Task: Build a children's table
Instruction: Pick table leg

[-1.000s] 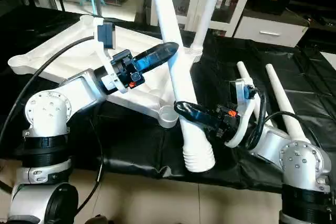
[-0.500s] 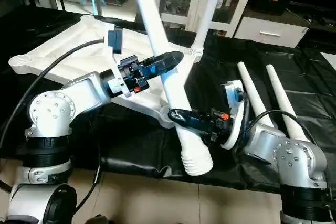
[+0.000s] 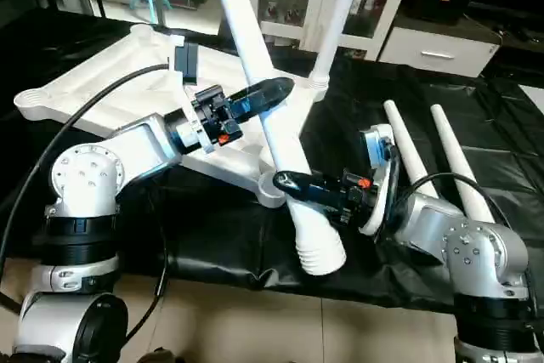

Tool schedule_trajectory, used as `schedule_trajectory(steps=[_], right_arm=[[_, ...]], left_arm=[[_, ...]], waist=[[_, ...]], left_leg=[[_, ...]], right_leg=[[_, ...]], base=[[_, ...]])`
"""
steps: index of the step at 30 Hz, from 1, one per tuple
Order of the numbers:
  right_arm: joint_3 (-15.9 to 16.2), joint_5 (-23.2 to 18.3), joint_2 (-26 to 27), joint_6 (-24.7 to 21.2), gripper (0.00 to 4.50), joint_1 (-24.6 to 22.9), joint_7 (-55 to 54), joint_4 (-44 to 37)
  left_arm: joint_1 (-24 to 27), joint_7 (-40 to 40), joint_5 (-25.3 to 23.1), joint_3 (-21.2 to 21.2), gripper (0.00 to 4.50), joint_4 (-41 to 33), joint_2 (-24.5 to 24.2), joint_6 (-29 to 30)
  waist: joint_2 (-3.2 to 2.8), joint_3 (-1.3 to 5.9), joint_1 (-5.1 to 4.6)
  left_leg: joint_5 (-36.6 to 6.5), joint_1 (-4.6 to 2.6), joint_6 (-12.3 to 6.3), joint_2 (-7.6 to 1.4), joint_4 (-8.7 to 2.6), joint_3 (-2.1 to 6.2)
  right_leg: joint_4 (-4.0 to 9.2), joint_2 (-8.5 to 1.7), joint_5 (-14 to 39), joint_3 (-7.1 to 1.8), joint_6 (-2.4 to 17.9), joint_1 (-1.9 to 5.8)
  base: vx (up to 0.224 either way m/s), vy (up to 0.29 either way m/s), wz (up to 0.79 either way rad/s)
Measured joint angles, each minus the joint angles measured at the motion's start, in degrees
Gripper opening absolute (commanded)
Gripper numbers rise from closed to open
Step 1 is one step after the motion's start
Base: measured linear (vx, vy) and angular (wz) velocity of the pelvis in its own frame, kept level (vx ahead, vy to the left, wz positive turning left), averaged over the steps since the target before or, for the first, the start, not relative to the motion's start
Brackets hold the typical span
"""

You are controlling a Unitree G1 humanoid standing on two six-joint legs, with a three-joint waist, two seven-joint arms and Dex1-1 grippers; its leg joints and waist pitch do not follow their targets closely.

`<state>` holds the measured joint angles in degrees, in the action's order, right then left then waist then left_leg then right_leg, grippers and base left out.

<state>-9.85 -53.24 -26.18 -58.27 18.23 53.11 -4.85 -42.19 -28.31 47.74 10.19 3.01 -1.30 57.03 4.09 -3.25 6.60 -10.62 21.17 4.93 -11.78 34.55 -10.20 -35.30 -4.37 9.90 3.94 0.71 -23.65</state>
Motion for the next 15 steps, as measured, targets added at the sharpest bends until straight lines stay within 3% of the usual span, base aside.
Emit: schedule_trajectory(steps=[1, 9, 15], right_arm=[[0.2, 1.0, 0.1, 0.8, 2.83, 0.3, -0.6, 0.8], [0.8, 6.9, -0.1, 8.1, 3.39, 3.0, -3.3, 1.1], [4.2, 12.2, -3.6, 10.9, 3.83, 4.5, -3.9, 0.0]], left_arm=[[-0.7, 0.5, -1.1, -0.4, 1.89, 0.0, -0.6, -0.6], [-1.8, 1.6, -7.2, -5.1, 1.79, -0.6, -4.3, -2.3], [-4.0, 2.5, -13.5, -10.4, 1.76, -1.2, -6.5, -5.4]], waist=[[0.01, 0.0, -0.02], [0.03, 0.0, -0.02], [0.17, -0.07, -0.07]], left_leg=[[0.0, 0.0, 0.0, 0.0, 0.0, 0.0], [0.0, 0.03, 0.0, 0.01, 0.0, 0.0], [0.0, -0.01, 0.0, 0.0, 0.0, -0.01]], right_leg=[[-0.01, 0.0, 0.0, 0.0, 0.0, 0.0], [0.02, 0.0, 0.0, -0.01, 0.0, -0.02], [0.0, 0.01, 0.0, -0.02, 0.0, 0.0]], base=[[0.0, 0.0, 0.0], [0.0, 0.0, 0.0], [0.0, 0.0, 0.0]])
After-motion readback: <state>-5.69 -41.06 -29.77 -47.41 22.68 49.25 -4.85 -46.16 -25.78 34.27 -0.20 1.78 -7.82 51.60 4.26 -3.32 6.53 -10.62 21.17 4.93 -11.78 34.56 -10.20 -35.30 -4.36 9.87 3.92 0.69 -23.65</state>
